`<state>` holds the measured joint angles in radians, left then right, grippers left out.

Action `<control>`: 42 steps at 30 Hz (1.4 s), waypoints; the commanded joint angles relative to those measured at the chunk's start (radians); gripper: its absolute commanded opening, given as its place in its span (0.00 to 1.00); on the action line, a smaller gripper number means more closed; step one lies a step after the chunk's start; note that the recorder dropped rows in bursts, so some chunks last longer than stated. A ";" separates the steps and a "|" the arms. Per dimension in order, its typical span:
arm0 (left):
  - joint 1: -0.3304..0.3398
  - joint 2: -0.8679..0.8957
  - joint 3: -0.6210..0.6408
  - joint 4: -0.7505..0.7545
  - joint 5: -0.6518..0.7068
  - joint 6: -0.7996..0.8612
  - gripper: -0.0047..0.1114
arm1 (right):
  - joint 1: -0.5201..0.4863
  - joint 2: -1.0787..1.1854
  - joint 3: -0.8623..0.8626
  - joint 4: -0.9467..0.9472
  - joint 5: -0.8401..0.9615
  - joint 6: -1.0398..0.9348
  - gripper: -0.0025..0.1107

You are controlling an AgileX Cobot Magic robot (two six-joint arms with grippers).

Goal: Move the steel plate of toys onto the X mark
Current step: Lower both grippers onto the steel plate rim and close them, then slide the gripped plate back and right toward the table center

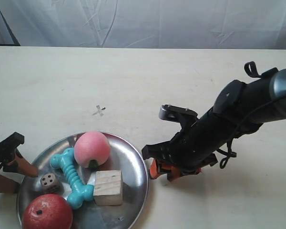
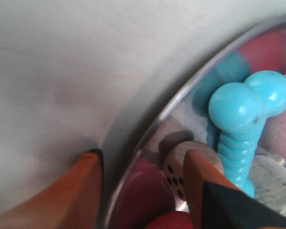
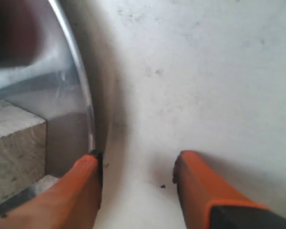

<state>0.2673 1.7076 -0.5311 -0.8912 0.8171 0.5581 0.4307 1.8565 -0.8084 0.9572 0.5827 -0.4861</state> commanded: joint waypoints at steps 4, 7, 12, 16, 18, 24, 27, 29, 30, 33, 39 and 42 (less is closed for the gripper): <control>-0.022 0.015 0.004 0.018 -0.038 0.010 0.38 | 0.094 0.023 0.004 0.064 -0.054 -0.017 0.44; -0.072 0.015 0.004 0.020 -0.038 0.010 0.18 | 0.101 0.025 0.004 0.087 -0.057 -0.017 0.44; -0.111 0.015 0.004 0.014 -0.068 0.015 0.06 | 0.106 0.057 0.004 0.110 -0.041 -0.017 0.44; -0.111 0.015 0.004 0.007 -0.066 0.017 0.04 | 0.121 0.073 0.004 0.120 -0.043 -0.017 0.06; -0.111 0.015 0.004 -0.009 -0.055 0.017 0.04 | 0.121 0.073 -0.006 0.111 -0.044 -0.019 0.02; -0.111 0.015 -0.068 -0.013 -0.048 0.018 0.04 | 0.116 0.073 -0.109 0.036 0.001 -0.012 0.02; -0.111 0.015 -0.121 -0.013 -0.030 0.003 0.04 | 0.116 0.073 -0.158 -0.018 0.014 0.040 0.02; -0.111 0.015 -0.186 -0.006 -0.023 -0.030 0.04 | 0.116 0.073 -0.214 -0.112 0.009 0.124 0.02; -0.111 0.015 -0.206 -0.006 -0.023 -0.039 0.04 | 0.111 0.075 -0.233 -0.146 0.007 0.161 0.02; -0.111 0.015 -0.272 0.025 -0.023 -0.087 0.04 | 0.070 0.105 -0.298 -0.180 0.043 0.212 0.02; -0.111 0.071 -0.405 0.094 -0.032 -0.164 0.04 | -0.007 0.203 -0.451 -0.182 0.145 0.217 0.02; -0.111 0.139 -0.464 0.059 -0.012 -0.162 0.04 | -0.024 0.251 -0.521 -0.188 0.171 0.232 0.02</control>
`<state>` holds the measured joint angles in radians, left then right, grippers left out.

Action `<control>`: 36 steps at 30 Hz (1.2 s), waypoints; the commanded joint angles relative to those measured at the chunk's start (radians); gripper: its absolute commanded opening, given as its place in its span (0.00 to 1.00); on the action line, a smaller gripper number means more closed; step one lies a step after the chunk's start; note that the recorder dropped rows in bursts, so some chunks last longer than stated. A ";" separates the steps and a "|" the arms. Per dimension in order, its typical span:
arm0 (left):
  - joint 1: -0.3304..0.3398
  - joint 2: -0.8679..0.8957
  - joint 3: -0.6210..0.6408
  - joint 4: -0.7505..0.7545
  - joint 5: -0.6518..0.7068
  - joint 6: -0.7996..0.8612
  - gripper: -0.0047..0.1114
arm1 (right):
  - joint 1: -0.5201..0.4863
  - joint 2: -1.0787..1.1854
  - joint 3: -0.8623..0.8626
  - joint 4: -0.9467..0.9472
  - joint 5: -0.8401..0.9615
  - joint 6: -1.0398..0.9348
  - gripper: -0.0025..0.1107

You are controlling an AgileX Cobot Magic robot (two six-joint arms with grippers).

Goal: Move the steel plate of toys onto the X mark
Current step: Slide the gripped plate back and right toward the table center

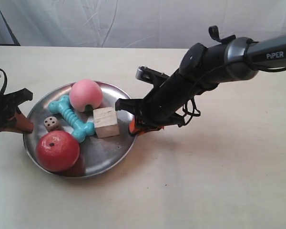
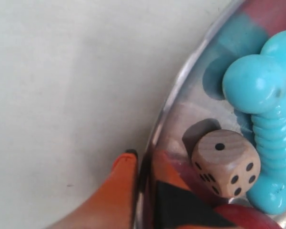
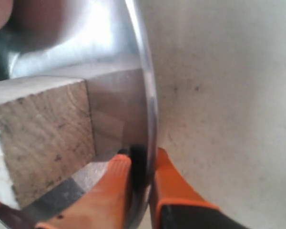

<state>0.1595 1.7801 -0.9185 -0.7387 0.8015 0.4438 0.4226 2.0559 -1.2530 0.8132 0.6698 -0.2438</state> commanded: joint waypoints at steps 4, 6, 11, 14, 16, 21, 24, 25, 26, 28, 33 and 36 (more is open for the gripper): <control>-0.023 0.147 -0.145 -0.110 0.009 -0.043 0.04 | -0.016 0.106 -0.161 -0.050 0.107 -0.002 0.02; -0.039 0.172 -0.177 -0.113 -0.012 -0.035 0.04 | -0.016 0.132 -0.200 -0.055 0.110 0.021 0.02; -0.076 0.225 -0.255 -0.167 -0.044 0.064 0.04 | -0.016 0.185 -0.292 -0.156 0.129 0.089 0.02; -0.085 0.247 -0.272 -0.170 -0.044 0.089 0.04 | -0.016 0.207 -0.318 -0.228 0.143 0.133 0.02; -0.085 0.255 -0.273 -0.172 -0.054 0.090 0.04 | -0.016 0.210 -0.319 -0.232 0.136 0.133 0.02; -0.085 0.257 -0.273 -0.170 -0.088 0.090 0.04 | -0.016 0.210 -0.319 -0.250 0.122 0.133 0.02; -0.085 0.257 -0.273 -0.170 -0.088 0.122 0.06 | -0.016 0.210 -0.319 -0.274 0.109 0.142 0.08; -0.085 0.257 -0.273 -0.170 -0.088 0.122 0.08 | -0.016 0.210 -0.319 -0.278 0.104 0.144 0.11; -0.085 0.257 -0.273 -0.170 -0.086 0.122 0.11 | -0.016 0.210 -0.319 -0.280 0.102 0.146 0.16; -0.085 0.257 -0.273 -0.170 -0.086 0.124 0.15 | -0.016 0.210 -0.319 -0.282 0.098 0.146 0.26; -0.083 0.257 -0.273 -0.166 -0.086 0.127 0.30 | -0.016 0.210 -0.319 -0.293 0.103 0.148 0.42; -0.083 0.257 -0.273 -0.164 -0.076 0.127 0.34 | -0.016 0.204 -0.319 -0.322 0.106 0.157 0.39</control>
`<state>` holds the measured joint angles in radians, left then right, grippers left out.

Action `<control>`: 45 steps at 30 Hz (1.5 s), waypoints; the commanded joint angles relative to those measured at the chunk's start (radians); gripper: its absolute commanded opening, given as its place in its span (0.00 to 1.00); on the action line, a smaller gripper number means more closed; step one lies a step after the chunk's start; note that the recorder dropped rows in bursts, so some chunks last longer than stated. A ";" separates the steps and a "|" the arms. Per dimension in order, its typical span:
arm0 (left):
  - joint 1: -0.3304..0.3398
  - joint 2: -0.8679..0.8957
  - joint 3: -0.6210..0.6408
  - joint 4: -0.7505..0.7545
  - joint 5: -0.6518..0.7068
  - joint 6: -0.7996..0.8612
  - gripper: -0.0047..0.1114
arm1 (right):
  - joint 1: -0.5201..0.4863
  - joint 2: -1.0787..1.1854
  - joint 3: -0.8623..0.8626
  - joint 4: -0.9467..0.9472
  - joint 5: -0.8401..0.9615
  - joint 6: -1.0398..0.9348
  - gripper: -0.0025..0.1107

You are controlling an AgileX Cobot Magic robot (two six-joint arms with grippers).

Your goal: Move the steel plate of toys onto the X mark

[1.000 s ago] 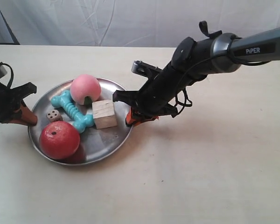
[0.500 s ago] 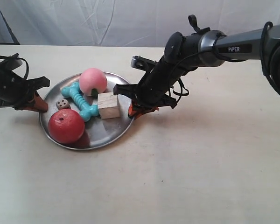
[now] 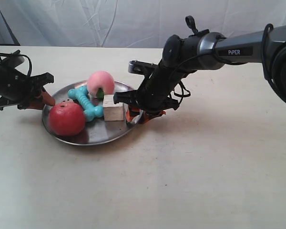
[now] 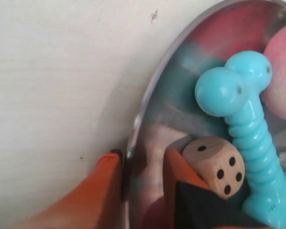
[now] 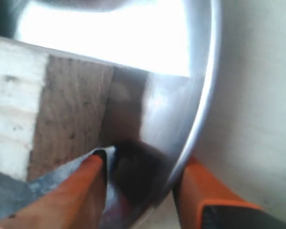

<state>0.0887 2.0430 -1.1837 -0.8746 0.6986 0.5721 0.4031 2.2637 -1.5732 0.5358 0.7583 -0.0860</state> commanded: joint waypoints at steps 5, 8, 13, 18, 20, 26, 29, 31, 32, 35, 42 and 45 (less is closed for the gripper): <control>-0.012 -0.006 -0.007 -0.008 0.030 -0.002 0.34 | 0.004 -0.042 0.001 -0.105 0.028 0.030 0.37; -0.012 -0.012 -0.007 0.001 0.030 -0.002 0.34 | 0.004 -0.067 0.001 -0.156 0.036 0.068 0.37; -0.012 -0.037 -0.007 0.003 0.019 -0.002 0.34 | 0.004 -0.094 0.001 -0.224 0.058 0.123 0.37; -0.012 -0.065 -0.007 0.022 0.025 -0.002 0.33 | 0.004 -0.123 0.001 -0.249 0.085 0.142 0.37; -0.012 -0.081 -0.007 0.028 0.034 -0.013 0.31 | 0.004 -0.140 0.001 -0.276 0.099 0.153 0.37; -0.012 -0.186 -0.005 0.038 0.042 -0.013 0.07 | 0.004 -0.209 0.003 -0.429 0.183 0.168 0.37; -0.012 -0.261 0.006 0.056 0.040 -0.013 0.04 | 0.004 -0.253 0.003 -0.488 0.232 0.175 0.37; -0.012 -0.320 0.020 0.061 0.040 -0.013 0.04 | 0.004 -0.285 0.003 -0.496 0.250 0.175 0.32; -0.012 -0.350 0.028 0.070 0.041 -0.013 0.04 | 0.004 -0.304 0.003 -0.496 0.257 0.175 0.26; -0.012 -0.450 0.069 0.098 0.040 -0.013 0.04 | 0.006 -0.367 0.003 -0.496 0.274 0.176 0.05; -0.012 -0.809 0.240 0.136 -0.065 -0.011 0.04 | 0.006 -0.593 0.108 -0.522 0.215 0.177 0.02; -0.012 -0.979 0.321 0.138 -0.108 -0.009 0.04 | 0.006 -0.735 0.247 -0.527 0.121 0.187 0.02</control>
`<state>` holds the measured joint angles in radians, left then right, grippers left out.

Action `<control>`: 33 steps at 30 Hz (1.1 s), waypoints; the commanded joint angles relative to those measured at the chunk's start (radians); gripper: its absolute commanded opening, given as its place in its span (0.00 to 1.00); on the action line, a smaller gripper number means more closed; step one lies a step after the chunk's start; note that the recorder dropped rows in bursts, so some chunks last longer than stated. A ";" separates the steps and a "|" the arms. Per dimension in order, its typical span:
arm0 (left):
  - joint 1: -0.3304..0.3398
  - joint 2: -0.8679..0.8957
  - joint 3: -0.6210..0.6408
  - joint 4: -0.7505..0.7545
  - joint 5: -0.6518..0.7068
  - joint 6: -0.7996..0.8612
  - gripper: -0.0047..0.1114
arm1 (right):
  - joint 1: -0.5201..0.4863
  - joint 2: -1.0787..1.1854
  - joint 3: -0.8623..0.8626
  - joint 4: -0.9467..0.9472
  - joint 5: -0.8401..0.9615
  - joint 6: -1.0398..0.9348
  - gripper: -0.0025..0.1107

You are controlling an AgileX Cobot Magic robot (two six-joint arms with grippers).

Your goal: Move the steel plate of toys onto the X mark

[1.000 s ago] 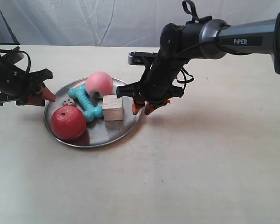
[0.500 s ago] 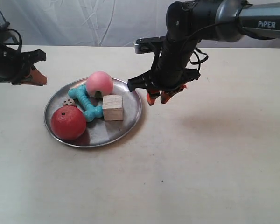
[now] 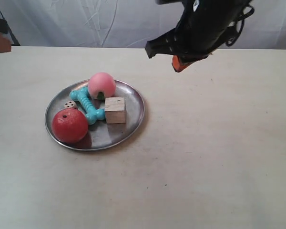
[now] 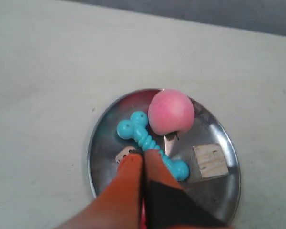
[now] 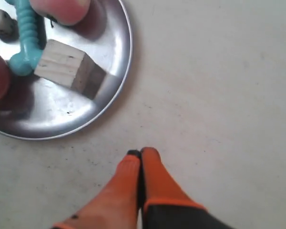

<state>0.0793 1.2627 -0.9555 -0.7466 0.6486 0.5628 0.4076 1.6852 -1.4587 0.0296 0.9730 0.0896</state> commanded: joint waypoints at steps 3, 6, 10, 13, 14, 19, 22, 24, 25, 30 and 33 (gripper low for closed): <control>-0.003 -0.359 0.158 0.018 -0.077 0.001 0.04 | 0.001 -0.319 0.283 -0.020 -0.209 0.016 0.02; -0.003 -0.509 0.215 0.030 -0.075 0.001 0.04 | 0.001 -0.479 0.433 -0.035 -0.320 0.016 0.02; -0.047 -0.653 0.276 0.053 -0.075 0.001 0.04 | 0.001 -0.668 0.588 -0.057 -0.453 0.016 0.02; -0.093 -0.733 0.320 0.051 -0.069 -0.003 0.04 | 0.001 -0.813 0.678 -0.060 -0.532 0.016 0.02; -0.102 -0.753 0.331 0.045 -0.066 -0.006 0.04 | 0.001 -0.854 0.701 -0.058 -0.549 0.016 0.02; -0.122 -0.826 0.362 0.003 -0.035 -0.040 0.04 | 0.001 -0.986 0.736 -0.045 -0.535 0.016 0.02; -0.122 -0.840 0.362 -0.003 -0.016 -0.040 0.04 | 0.001 -1.044 0.736 -0.045 -0.536 0.016 0.02; -0.122 -0.846 0.362 -0.009 -0.014 -0.040 0.04 | 0.001 -1.072 0.736 -0.045 -0.536 0.016 0.02; -0.122 -0.848 0.362 -0.014 -0.014 -0.040 0.04 | 0.001 -1.083 0.736 -0.045 -0.536 0.016 0.02; -0.122 -0.857 0.362 -0.028 -0.016 -0.040 0.04 | 0.003 -1.124 0.738 -0.043 -0.533 0.016 0.02; -0.122 -0.857 0.362 -0.058 -0.005 -0.040 0.04 | -0.013 -1.181 0.745 -0.039 -0.543 0.016 0.02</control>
<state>-0.0372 0.4120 -0.5962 -0.7708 0.6337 0.5274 0.4076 0.5515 -0.7225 -0.0158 0.4489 0.1093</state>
